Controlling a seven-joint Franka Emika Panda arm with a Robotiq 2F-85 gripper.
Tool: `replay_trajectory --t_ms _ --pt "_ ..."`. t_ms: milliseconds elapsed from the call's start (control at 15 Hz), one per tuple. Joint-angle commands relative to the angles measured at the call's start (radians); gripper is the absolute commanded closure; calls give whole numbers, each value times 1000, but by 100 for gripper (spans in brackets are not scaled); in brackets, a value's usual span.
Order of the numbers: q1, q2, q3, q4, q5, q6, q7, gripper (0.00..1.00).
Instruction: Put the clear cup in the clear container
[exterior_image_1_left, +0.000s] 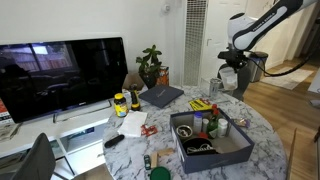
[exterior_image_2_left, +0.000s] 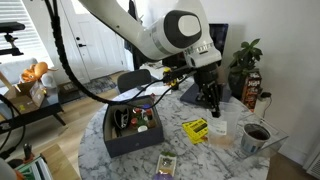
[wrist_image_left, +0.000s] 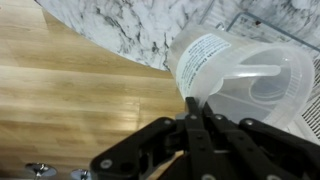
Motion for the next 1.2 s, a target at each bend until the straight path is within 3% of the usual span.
replay_trajectory --t_ms 0,533,1133 --pt "-38 27 38 51 53 11 27 99" --pt "-47 164 50 211 125 12 53 99" --pt "-70 256 40 287 181 -18 48 99"
